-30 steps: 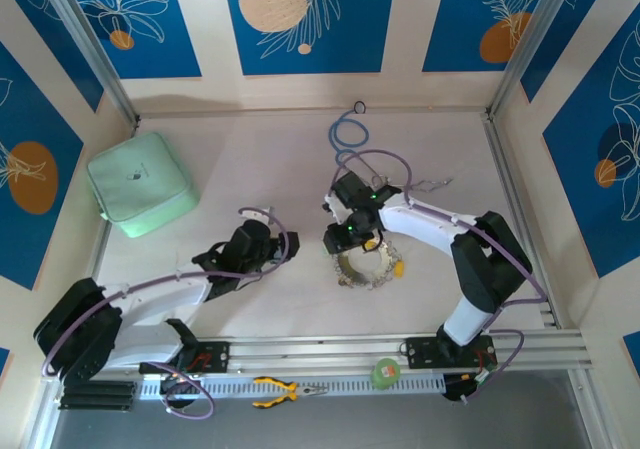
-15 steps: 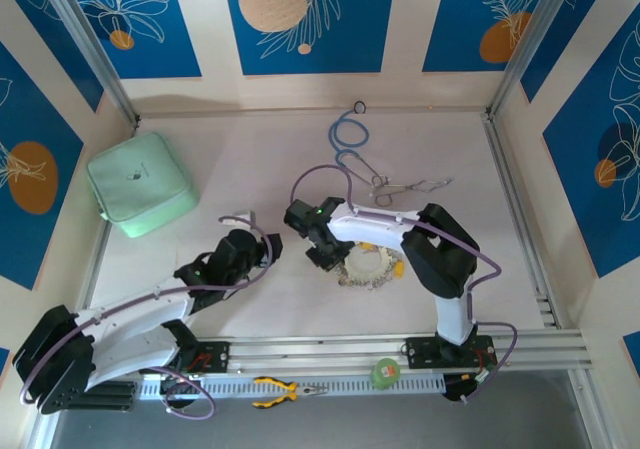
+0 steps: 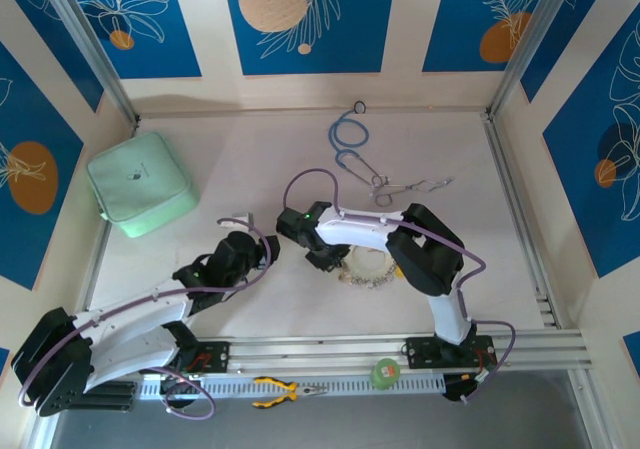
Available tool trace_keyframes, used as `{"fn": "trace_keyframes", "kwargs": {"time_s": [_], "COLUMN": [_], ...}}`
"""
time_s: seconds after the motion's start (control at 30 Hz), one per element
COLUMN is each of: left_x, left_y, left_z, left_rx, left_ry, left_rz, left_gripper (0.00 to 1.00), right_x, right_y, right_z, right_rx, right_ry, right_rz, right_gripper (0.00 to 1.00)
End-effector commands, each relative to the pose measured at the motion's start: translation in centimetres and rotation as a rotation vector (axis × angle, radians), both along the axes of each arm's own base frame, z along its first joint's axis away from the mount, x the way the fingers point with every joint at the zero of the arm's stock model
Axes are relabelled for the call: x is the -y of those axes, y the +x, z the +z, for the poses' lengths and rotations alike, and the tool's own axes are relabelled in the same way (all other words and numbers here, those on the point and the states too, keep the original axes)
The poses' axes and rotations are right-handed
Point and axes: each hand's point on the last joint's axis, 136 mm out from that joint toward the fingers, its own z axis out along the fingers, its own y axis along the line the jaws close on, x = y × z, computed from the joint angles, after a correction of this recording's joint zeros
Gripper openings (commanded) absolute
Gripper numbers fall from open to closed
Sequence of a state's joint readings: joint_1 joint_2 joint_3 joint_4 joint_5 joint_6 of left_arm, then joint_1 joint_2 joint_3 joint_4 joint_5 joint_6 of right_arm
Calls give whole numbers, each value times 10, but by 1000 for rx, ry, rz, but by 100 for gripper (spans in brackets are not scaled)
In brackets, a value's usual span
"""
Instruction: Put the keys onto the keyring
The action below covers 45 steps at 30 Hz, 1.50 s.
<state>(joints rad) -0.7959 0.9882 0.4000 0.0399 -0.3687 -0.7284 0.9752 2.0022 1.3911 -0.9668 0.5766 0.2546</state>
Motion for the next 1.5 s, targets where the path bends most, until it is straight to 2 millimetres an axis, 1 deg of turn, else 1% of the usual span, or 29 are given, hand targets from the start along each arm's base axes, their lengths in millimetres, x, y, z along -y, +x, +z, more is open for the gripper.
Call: {"fn": "trace_keyframes", "kwargs": {"time_s": [0.0, 0.23, 0.4, 0.53, 0.67, 0.73, 0.8, 0.87, 0.97, 1.07, 1.17, 1.27, 1.47], "left_x": [-6, -6, -6, -7, -7, -7, -7, -5, -4, -4, -3, -2, 0], "left_y": [2, 2, 2, 2, 3, 3, 4, 4, 4, 4, 5, 5, 5], "left_z": [0, 0, 0, 2, 4, 4, 5, 6, 7, 7, 7, 7, 6], "left_rx": [9, 9, 11, 16, 22, 24, 27, 29, 31, 29, 30, 26, 23], "left_ry": [5, 6, 7, 8, 12, 15, 20, 19, 19, 20, 17, 19, 22], "left_rz": [27, 28, 30, 32, 29, 25, 23, 19, 12, 9, 8, 5, 2], "left_gripper": [65, 65, 64, 64, 64, 64, 64, 64, 64, 64, 64, 63, 63], "right_x": [5, 8, 11, 15, 14, 13, 10, 6, -1, -5, -8, -6, -4], "right_y": [5, 15, 22, 27, 29, 26, 18, 9, -4, -10, -11, -7, -5], "right_z": [3, 2, 1, 10, 24, 28, 31, 30, 29, 32, 34, 31, 17], "right_rx": [33, 73, 98, 129, 154, 141, 98, 37, -72, -155, -220, -249, -290], "right_ry": [-63, -117, -151, -166, -136, -97, -26, 62, 216, 344, 452, 491, 500], "right_rz": [12, 35, 48, 54, 61, 53, 36, 10, -37, -81, -120, -143, -158], "right_gripper": [26, 25, 17, 11, 7, 5, 4, 0, 0, 0, 0, 0, 0]}}
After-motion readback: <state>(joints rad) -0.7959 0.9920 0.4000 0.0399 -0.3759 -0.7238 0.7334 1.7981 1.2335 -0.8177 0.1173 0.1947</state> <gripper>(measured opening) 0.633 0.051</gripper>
